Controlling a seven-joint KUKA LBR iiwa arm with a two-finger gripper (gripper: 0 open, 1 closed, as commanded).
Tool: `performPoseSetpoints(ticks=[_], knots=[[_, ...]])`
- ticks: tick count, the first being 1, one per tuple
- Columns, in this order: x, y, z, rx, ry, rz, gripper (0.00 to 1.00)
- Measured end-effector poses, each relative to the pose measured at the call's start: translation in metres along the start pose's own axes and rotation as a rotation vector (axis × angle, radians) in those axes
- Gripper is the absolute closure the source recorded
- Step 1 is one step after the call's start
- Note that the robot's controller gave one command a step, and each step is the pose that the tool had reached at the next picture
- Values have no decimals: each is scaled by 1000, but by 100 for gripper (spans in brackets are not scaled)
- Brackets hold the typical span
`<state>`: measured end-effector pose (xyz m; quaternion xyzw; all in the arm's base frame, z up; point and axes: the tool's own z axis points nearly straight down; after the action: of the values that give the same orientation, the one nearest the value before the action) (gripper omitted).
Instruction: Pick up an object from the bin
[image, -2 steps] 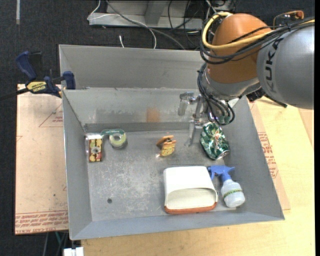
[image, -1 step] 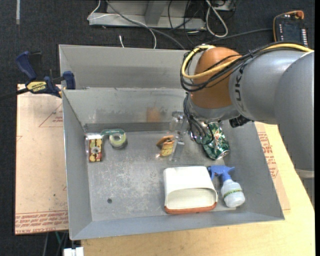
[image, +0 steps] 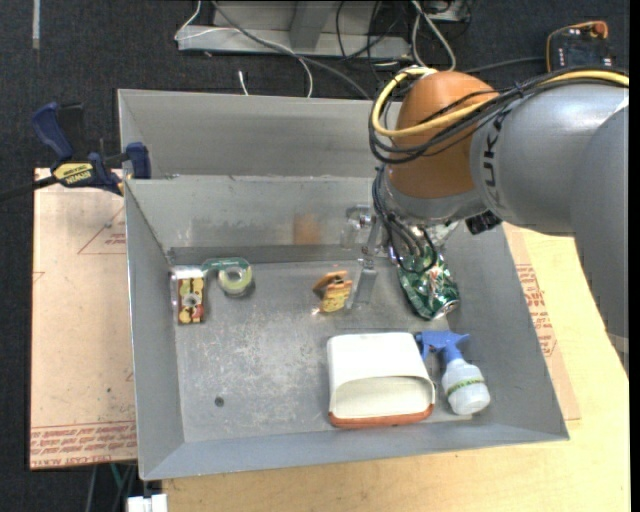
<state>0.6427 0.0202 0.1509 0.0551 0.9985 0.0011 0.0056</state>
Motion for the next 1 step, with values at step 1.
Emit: performPoseSetpoints(ticks=[1], knots=[[7, 14, 48, 0, 14, 0, 0]])
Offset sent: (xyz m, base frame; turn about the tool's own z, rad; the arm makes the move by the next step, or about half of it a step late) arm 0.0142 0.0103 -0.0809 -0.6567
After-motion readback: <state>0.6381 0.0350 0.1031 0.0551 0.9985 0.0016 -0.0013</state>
